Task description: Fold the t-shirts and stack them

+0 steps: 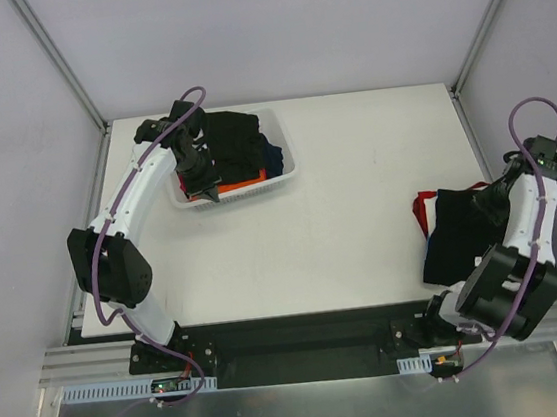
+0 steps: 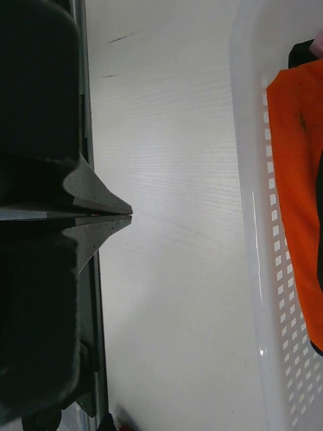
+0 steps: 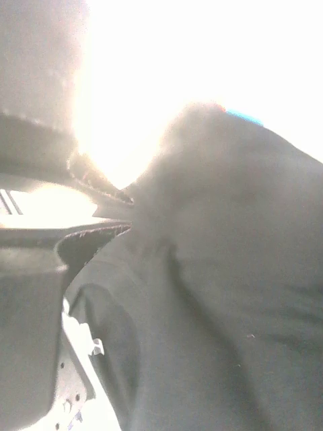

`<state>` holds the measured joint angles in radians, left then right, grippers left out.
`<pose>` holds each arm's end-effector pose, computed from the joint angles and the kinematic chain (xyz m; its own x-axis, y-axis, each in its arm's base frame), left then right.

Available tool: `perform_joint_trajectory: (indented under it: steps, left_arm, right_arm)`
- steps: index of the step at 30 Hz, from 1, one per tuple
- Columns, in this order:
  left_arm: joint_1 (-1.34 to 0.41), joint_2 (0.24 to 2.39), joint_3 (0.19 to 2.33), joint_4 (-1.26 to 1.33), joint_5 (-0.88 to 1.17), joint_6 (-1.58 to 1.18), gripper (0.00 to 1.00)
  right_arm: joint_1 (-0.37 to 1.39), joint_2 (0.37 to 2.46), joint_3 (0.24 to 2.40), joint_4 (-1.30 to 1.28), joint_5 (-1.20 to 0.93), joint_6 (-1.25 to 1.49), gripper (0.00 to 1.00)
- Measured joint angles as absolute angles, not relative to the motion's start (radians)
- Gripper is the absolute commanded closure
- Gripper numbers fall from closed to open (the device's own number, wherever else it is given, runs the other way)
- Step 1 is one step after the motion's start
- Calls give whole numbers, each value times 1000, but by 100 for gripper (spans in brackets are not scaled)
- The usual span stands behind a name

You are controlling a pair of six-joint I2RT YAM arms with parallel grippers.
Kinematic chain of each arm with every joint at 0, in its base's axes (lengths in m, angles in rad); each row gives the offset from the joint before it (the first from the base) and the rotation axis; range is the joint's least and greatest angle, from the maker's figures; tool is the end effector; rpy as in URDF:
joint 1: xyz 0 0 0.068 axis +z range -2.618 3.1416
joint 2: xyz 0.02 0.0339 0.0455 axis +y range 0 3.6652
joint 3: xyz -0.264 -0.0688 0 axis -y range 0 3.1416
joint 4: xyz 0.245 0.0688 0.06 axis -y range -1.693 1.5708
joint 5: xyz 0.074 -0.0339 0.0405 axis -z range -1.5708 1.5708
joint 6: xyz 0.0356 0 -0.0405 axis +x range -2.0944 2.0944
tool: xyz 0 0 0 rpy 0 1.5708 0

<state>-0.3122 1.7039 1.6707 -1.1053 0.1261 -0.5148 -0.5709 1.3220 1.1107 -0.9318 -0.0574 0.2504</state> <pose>0.3295 -0.1111 0.3277 -0.9268 -0.2141 -0.3084 -0.1166 0.9450 -0.3057 0.2136 -0.1348 0.2770 -0.6130 0.6877 -0.3889 0.6930 0.7044 0.1534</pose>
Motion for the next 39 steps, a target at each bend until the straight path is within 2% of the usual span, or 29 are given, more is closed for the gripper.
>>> perform_joint_trajectory:
  steps: [5, 12, 15, 16, 17, 18, 19, 20, 23, 25, 30, 33, 34, 36, 37, 39]
  left_arm:
    - [-312, 1720, 1706, -1103, 126, -511, 100]
    - [-312, 1748, 1711, -1104, 127, -511, 100]
    - [-312, 1755, 1711, -1104, 121, -508, 100]
    - [-312, 1755, 1710, -1104, 116, -508, 100]
    - [-312, 1755, 1710, -1104, 109, -508, 91]
    - [-312, 1755, 1710, -1104, 98, -508, 76]
    - [-312, 1755, 1710, -1104, 92, -508, 62]
    - [-312, 1755, 1710, -1103, 84, -503, 29]
    - [-312, 1758, 1713, -1103, 59, -506, 1]
    - [-312, 1770, 1726, -1102, 43, -505, 1]
    - [-290, 1829, 1773, -1064, 39, -505, 1]
    - [-257, 1871, 1789, -1033, 39, -504, 9]
    - [-239, 1893, 1800, -1023, 40, -504, 16]
    - [-191, 1948, 1836, -1004, 41, -505, 23]
    - [-169, 1971, 1850, -993, 42, -507, 31]
    - [-120, 2028, 1886, -974, 40, -506, 39]
  right_arm:
    - [-564, 1179, 1111, -947, -100, 262, 91]
    - [-507, 1113, 1099, -937, -183, 245, 82]
    - [-468, 1111, 1090, -912, -233, 224, 66]
    - [-438, 1111, 1089, -900, -245, 217, 53]
    - [-398, 1109, 1089, -886, -253, 207, 35]
    - [-352, 1106, 1087, -871, -262, 200, 5]
    - [-306, 1100, 1085, -854, -270, 194, 4]
    - [-269, 1092, 1081, -838, -278, 195, 4]
    - [-167, 1074, 1065, -789, -292, 190, 4]
    - [-120, 1073, 1052, -758, -305, 199, 1]
    - [-27, 1113, 1042, -712, -312, 234, 23]
    - [58, 1182, 1059, -708, -310, 249, 27]
    - [91, 1214, 1070, -708, -307, 250, 27]
    - [153, 1273, 1092, -708, -302, 255, 28]
    - [179, 1294, 1101, -708, -299, 258, 28]
    - [238, 1336, 1127, -712, -293, 266, 29]
